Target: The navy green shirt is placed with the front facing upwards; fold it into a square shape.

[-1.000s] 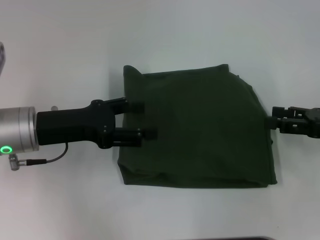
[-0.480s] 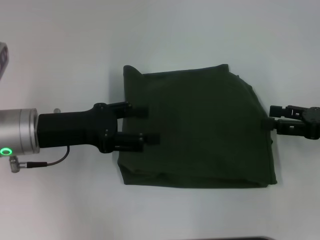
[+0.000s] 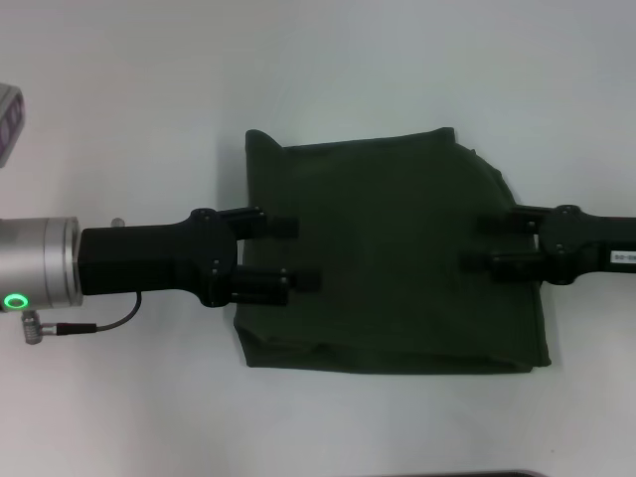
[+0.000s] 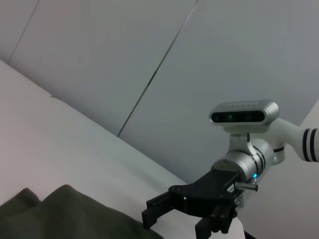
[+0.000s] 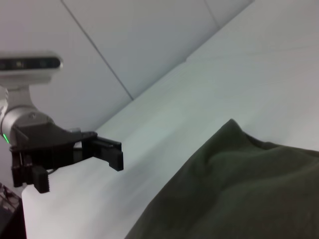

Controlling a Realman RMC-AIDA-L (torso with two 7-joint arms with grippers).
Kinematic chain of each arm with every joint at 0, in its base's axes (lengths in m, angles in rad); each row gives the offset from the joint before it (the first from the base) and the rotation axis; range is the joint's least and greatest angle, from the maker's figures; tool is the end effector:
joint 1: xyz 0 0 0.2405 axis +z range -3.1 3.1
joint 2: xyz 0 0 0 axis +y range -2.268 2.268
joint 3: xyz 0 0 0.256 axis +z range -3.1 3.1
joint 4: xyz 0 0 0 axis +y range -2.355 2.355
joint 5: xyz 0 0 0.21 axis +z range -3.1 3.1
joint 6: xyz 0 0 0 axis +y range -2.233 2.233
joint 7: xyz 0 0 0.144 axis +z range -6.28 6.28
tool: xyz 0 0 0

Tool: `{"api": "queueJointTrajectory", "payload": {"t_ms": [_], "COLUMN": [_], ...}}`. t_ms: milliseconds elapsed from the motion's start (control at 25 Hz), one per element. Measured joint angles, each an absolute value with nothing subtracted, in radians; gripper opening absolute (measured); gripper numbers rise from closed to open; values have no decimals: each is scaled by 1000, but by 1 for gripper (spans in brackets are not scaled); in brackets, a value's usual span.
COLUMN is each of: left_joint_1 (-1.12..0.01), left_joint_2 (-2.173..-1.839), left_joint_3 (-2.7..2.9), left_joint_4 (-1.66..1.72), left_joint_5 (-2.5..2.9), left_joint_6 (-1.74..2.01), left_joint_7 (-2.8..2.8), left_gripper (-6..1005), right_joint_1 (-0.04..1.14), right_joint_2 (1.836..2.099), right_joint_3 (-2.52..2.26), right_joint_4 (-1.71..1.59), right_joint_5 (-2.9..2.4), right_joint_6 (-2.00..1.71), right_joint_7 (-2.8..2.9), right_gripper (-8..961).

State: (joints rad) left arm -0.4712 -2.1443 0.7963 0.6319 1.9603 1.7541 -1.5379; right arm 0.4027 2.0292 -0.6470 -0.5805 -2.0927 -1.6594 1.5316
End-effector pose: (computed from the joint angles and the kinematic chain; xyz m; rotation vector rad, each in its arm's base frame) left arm -0.2404 0.2775 -0.0364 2.8056 0.8731 0.9002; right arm 0.3145 0.2735 0.0043 -2.7104 1.0902 0.6850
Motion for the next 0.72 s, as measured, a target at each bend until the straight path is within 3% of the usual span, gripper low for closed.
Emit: {"api": "queueJointTrajectory", "payload": {"t_ms": [720], "left_joint_1": [-467], "left_joint_2": [-2146], "left_joint_3": [798], "left_joint_4": [632], "left_joint_5": [1963], "left_joint_6": [1750], "left_joint_7": [-1539], "left_gripper": [905], "right_joint_1": [425], "right_joint_2": [2035], "right_joint_3": [-635], "right_joint_4": [-581], "right_joint_5": [-2100], "right_joint_6": [-1641], "right_joint_7": [1531], "right_gripper": [916]}}
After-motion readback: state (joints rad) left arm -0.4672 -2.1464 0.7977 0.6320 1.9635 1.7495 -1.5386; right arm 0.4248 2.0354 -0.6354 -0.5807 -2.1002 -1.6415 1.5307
